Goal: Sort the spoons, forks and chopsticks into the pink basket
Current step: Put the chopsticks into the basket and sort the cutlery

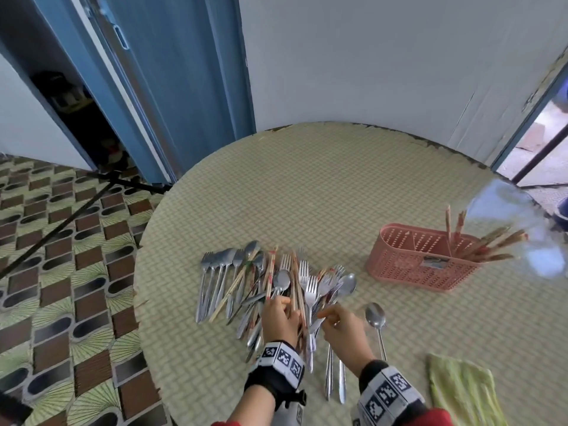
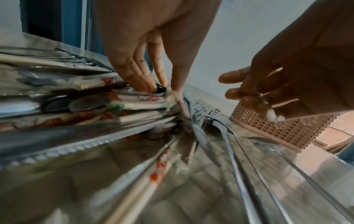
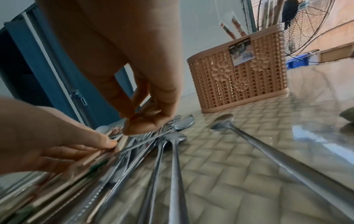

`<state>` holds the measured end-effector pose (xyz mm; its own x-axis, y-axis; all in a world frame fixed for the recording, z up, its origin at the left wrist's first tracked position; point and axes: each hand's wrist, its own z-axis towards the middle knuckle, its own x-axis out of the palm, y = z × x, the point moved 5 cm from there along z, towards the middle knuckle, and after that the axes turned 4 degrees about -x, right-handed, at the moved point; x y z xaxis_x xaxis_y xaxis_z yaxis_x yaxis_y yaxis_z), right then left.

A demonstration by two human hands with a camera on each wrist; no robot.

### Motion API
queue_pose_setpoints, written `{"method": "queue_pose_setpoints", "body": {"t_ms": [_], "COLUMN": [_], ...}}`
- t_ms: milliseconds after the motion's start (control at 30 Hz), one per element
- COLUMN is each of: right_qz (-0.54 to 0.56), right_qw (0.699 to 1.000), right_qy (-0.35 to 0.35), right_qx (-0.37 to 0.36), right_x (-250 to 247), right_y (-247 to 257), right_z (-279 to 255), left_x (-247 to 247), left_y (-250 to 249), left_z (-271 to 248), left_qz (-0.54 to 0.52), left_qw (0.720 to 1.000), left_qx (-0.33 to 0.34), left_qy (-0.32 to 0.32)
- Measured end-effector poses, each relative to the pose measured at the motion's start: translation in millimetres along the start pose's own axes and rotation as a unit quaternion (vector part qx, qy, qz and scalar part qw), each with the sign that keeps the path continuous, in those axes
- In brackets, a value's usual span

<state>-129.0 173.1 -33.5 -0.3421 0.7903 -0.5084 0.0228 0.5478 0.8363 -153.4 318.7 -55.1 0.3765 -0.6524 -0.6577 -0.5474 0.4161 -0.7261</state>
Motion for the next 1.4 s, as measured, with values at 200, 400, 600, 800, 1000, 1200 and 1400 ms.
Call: {"method": "queue_pose_setpoints", "body": {"t_ms": [200,400,600,800,1000,1200,1400], "right_qz": [-0.056,-0.099,-0.184,-0.095,-0.008,-0.075,-0.157], "right_qw": [0.998,0.994,0.981,0.987,0.999,0.995,0.983], "right_qy": [-0.004,-0.050,-0.059,-0.117,-0.021,-0.006,-0.015], "right_qx": [-0.001,-0.015,0.029,0.064,0.025,0.068,0.089], "right_x": [22.6,43.5,51.8,44.4,77.3,104.6,109.7], "right_y": [11.7,27.2,26.8,31.7,58.5,62.5,62.9], "right_z": [15.4,34.8,45.0,45.1,53.6,65.6,68.0], "left_x": [-12.0,-23.8,-37.5,-58.4,-73.2,-92.5,-91.7], "left_y": [7.2,9.6,22.9,39.8,62.3,74.7,82.1], "left_z": [13.3,21.9,28.3,36.5,54.5,76.9,102.0], "left_qz": [-0.007,-0.073,-0.053,-0.098,-0.166,-0.107,0.026], "left_qw": [0.998,0.992,0.994,0.994,0.984,0.992,1.000], "left_qx": [-0.040,-0.069,-0.031,-0.013,-0.066,-0.063,-0.001], "left_qy": [0.046,0.072,0.086,0.040,0.015,-0.002,-0.007]}}
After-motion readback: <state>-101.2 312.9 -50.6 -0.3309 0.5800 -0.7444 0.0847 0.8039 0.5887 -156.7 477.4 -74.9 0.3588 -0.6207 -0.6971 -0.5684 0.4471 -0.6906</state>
